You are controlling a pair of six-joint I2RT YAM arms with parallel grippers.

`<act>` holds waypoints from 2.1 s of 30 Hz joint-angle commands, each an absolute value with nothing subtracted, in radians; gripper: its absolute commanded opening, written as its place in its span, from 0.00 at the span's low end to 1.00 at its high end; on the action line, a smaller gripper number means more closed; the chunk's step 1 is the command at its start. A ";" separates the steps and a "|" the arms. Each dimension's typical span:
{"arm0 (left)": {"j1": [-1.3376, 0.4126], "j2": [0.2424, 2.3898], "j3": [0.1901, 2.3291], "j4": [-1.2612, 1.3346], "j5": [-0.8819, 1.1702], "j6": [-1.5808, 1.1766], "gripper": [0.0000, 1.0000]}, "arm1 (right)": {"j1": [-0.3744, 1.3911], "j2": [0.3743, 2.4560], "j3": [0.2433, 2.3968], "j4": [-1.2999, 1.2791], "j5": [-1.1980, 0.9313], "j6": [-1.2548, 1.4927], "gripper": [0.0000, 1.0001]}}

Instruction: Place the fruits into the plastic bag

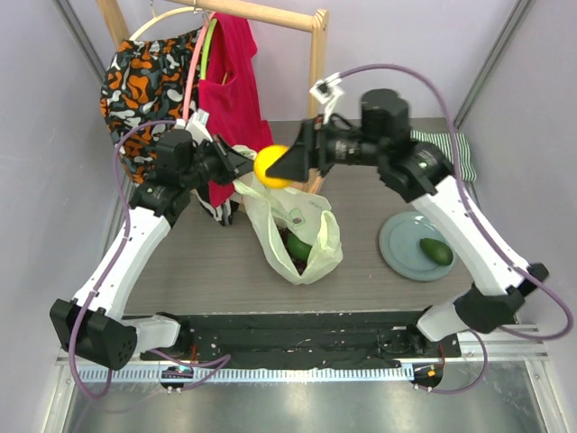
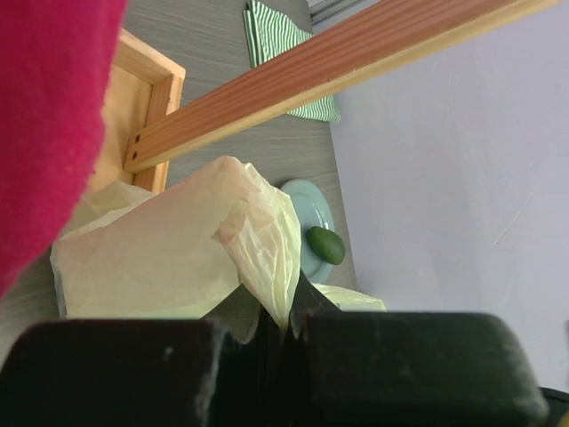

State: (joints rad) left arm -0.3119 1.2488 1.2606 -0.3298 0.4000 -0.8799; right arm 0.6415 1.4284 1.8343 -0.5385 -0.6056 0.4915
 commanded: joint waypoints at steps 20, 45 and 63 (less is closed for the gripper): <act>-0.308 1.209 1.253 -0.318 0.393 -0.888 0.00 | 0.818 1.623 1.809 -1.244 -0.105 0.192 0.02; -0.308 1.244 1.287 -0.321 0.410 -0.881 0.00 | 0.968 1.770 1.779 -1.173 0.179 0.252 0.32; -0.308 1.223 1.270 -0.325 0.402 -0.876 0.00 | 0.968 1.767 1.776 -1.151 0.143 0.253 0.85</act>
